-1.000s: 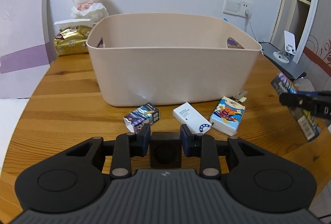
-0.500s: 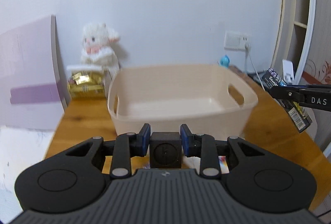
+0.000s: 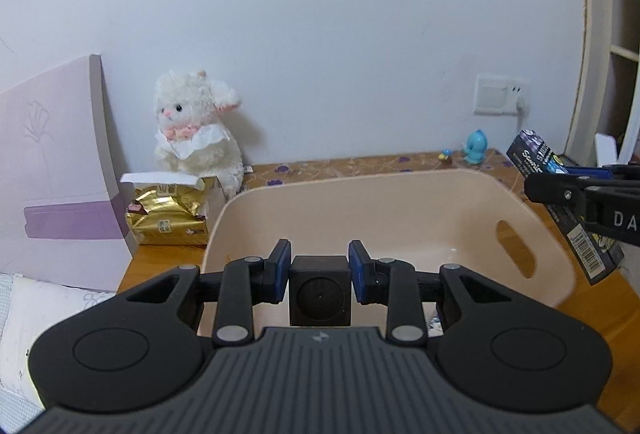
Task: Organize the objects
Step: 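Lift both items over the basket and release them inside, then grasp the cartoon tissue pack with right tool while left tool grasps the purple box, then carry both items over the basket and open both tools to drop them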
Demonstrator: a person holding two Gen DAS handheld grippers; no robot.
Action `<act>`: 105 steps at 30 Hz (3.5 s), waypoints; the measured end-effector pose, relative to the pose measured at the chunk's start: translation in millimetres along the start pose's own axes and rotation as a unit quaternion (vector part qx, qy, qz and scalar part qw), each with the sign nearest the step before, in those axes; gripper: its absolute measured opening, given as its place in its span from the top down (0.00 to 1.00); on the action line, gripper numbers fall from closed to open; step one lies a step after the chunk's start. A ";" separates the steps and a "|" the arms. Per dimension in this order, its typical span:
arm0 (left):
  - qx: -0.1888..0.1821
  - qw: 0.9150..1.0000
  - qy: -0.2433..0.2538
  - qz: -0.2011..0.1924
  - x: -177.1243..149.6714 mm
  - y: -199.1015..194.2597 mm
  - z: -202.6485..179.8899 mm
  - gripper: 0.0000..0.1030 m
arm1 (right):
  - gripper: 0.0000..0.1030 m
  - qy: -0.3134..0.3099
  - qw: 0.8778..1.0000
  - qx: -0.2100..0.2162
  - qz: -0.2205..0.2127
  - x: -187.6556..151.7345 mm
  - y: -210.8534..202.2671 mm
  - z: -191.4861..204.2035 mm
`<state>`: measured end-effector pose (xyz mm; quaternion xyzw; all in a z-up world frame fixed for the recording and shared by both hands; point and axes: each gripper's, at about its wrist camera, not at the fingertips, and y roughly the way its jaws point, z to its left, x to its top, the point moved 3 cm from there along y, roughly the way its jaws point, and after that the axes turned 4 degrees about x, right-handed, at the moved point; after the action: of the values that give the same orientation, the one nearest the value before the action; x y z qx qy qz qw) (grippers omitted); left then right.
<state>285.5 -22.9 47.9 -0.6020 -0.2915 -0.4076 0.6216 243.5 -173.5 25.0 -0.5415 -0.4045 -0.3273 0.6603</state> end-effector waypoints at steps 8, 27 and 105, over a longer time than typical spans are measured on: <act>0.007 0.997 0.021 0.080 -24.5 56.6 -11.0 0.68 | 0.80 -0.013 0.999 -0.025 0.046 -21.0 48.7 7.4; 0.016 0.999 0.049 0.016 -35.4 -15.0 -4.5 0.11 | 0.01 0.003 1.000 -0.002 0.028 -46.1 -3.6 -5.0; -0.081 0.993 0.085 0.010 -125.7 -62.4 19.2 0.47 | 0.39 -0.060 0.993 0.029 0.096 -142.1 -51.3 -18.0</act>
<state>171.8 19.2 -25.4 -0.6167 -0.1979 -0.4732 0.5972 137.0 -202.2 -79.7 -0.5773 -0.3990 -0.2175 0.6784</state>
